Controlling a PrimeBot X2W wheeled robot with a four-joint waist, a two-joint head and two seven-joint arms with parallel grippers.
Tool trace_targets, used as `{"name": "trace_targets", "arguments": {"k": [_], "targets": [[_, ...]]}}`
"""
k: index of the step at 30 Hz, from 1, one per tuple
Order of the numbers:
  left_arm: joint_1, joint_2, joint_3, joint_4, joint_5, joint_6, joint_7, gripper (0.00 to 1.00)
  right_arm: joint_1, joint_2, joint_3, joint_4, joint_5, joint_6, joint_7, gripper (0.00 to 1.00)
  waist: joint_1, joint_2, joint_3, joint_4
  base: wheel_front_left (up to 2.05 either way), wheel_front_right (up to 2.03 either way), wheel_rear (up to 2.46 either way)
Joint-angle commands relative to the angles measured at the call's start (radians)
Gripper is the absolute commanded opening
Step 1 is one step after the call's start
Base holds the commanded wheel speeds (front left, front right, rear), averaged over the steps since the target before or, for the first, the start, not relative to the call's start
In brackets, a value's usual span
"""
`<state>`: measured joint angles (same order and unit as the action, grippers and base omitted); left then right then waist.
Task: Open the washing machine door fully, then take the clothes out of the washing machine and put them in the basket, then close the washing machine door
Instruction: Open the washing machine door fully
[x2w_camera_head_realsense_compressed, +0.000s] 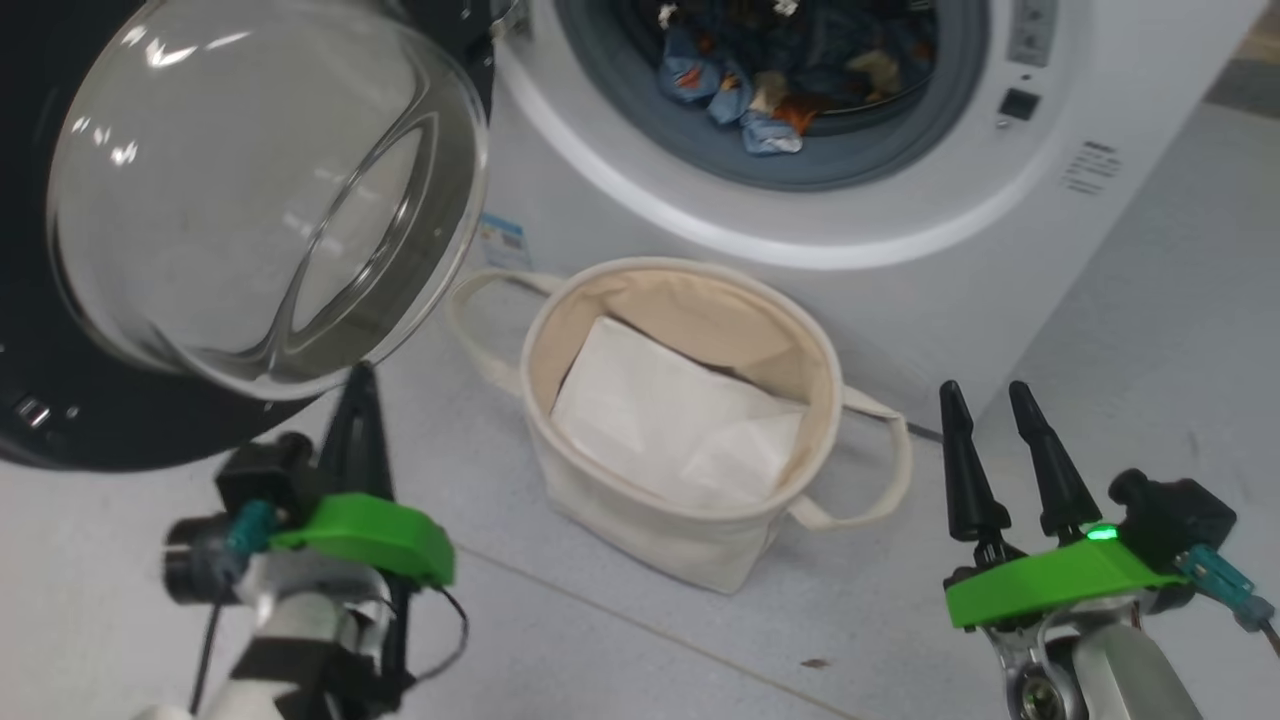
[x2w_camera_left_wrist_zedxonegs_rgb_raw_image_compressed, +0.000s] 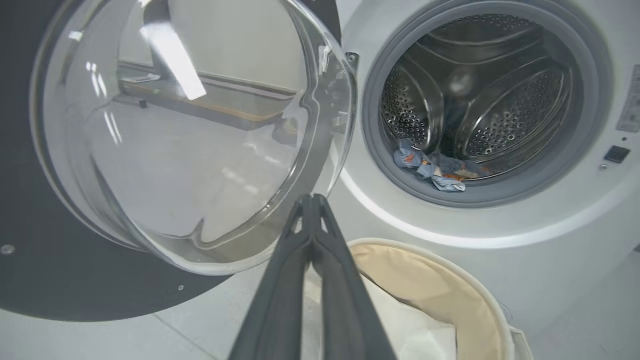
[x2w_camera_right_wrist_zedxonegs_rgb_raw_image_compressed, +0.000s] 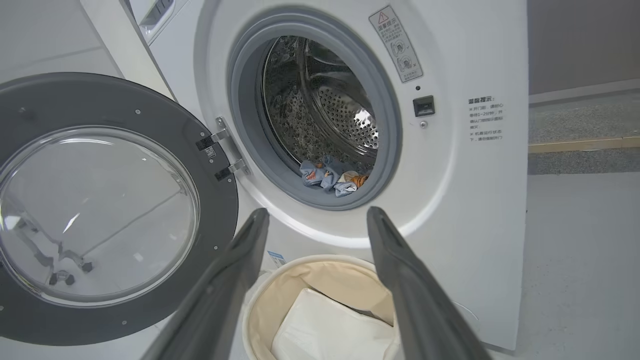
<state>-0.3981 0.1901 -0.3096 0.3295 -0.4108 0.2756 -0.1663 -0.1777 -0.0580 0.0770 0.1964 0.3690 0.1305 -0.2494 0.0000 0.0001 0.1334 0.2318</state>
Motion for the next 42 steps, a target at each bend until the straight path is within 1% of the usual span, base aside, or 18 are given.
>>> {"name": "trace_targets", "arguments": {"k": [1, 5, 8, 11, 12, 13, 16, 19, 20, 21, 22, 25, 28, 30, 32, 39, 42], "targets": [[-0.007, 0.010, 0.017, -0.061, -0.003, -0.010, 0.007, 0.00, -0.005, 0.007, 0.021, -0.044, 0.015, 0.000, -0.012, 1.00, 0.0000, -0.0001, -0.034, -0.036, 0.00, 0.00, 0.00], [0.042, -0.010, -0.024, -0.142, -0.020, -0.046, 0.009, 0.00, 0.012, 0.007, 0.031, -0.077, 0.043, 0.000, -0.012, 1.00, 0.0000, -0.0001, -0.060, -0.076, 0.00, 0.00, 0.00], [0.078, -0.006, -0.054, -0.190, -0.018, -0.069, 0.004, 0.00, 0.027, 0.008, 0.048, -0.099, 0.057, 0.000, -0.012, 1.00, 0.0000, -0.0001, -0.074, -0.109, 0.00, 0.00, 0.00], [0.117, -0.016, -0.094, -0.221, -0.032, -0.108, 0.002, 0.00, 0.042, 0.008, 0.045, -0.118, 0.061, 0.000, -0.012, 1.00, 0.0000, -0.0001, -0.083, -0.137, 0.00, 0.00, 0.00], [0.129, -0.020, -0.111, -0.224, -0.043, -0.131, 0.003, 0.00, 0.047, 0.008, 0.042, -0.122, 0.062, 0.000, -0.012, 1.00, 0.0000, -0.0001, -0.085, -0.146, 0.00, 0.00, 0.00], [0.143, -0.026, -0.118, -0.219, -0.058, -0.144, 0.006, 0.00, 0.052, 0.008, 0.039, -0.122, 0.064, 0.000, -0.012, 1.00, 0.0000, -0.0001, -0.088, -0.155, 0.00, 0.00, 0.00], [0.167, -0.022, -0.133, -0.181, -0.054, -0.153, -0.007, 0.00, 0.061, 0.008, 0.036, -0.118, 0.071, 0.000, -0.012, 1.00, 0.0000, -0.0001, -0.094, -0.182, 0.00, 0.00, 0.00], [0.175, -0.033, -0.140, -0.148, -0.053, -0.159, -0.033, 0.00, 0.065, 0.008, 0.029, -0.116, 0.073, 0.000, -0.012, 1.00, 0.0000, -0.0001, -0.096, -0.199, 0.00, 0.00, 0.00], [0.174, -0.033, -0.143, -0.137, -0.048, -0.161, -0.042, 0.31, 0.066, 0.008, 0.025, -0.115, 0.074, 0.000, -0.012, 1.00, 0.0000, -0.0001, -0.096, -0.201, 0.00, 0.00, 0.00], [0.171, -0.032, -0.147, -0.127, -0.038, -0.160, -0.050, 0.95, 0.067, 0.008, 0.024, -0.115, 0.074, 0.000, -0.012, 1.00, 0.0000, -0.0001, -0.096, -0.204, 0.00, 0.00, 0.00], [0.168, -0.031, -0.150, -0.116, -0.028, -0.159, -0.056, 1.00, 0.068, 0.008, 0.024, -0.114, 0.073, 0.000, -0.012, 1.00, 0.0000, -0.0001, -0.096, -0.206, 0.00, 0.00, 0.00], [0.158, -0.033, -0.140, -0.094, -0.018, -0.154, -0.073, 1.00, 0.066, 0.008, 0.027, -0.113, 0.072, 0.000, -0.012, 1.00, 0.0000, -0.0001, -0.094, -0.210, 0.00, 0.00, 0.00], [0.147, -0.023, -0.124, -0.081, 0.007, -0.139, -0.086, 1.00, 0.065, 0.008, 0.035, -0.112, 0.066, 0.000, -0.012, 1.00, 0.0000, -0.0001, -0.091, -0.212, 0.00, 0.00, 0.00], [0.142, -0.015, -0.122, -0.076, 0.035, -0.128, -0.090, 1.00, 0.065, 0.008, 0.029, -0.104, 0.030, 0.000, -0.012, 1.00, 0.0000, -0.0001, -0.089, -0.213, 0.00, 0.00, 0.00], [0.143, -0.024, -0.105, -0.078, 0.032, -0.123, -0.093, 1.00, 0.066, 0.008, 0.015, -0.093, -0.010, 0.000, -0.012, 1.00, 0.0000, -0.0001, -0.089, -0.212, 0.00, 0.00, 0.00], [0.151, -0.030, -0.081, -0.081, 0.055, -0.127, -0.095, 1.00, 0.066, 0.008, 0.010, -0.070, -0.028, 0.000, -0.012, 1.00, 0.0000, -0.0001, -0.086, -0.211, 0.00, 0.00, 0.00], [0.158, -0.038, -0.069, -0.087, 0.064, -0.139, -0.095, 1.00, 0.069, 0.008, 0.011, -0.062, -0.025, 0.000, -0.012, 1.00, 0.0000, -0.0001, -0.086, -0.210, 0.00, 0.00, 0.00]]}}
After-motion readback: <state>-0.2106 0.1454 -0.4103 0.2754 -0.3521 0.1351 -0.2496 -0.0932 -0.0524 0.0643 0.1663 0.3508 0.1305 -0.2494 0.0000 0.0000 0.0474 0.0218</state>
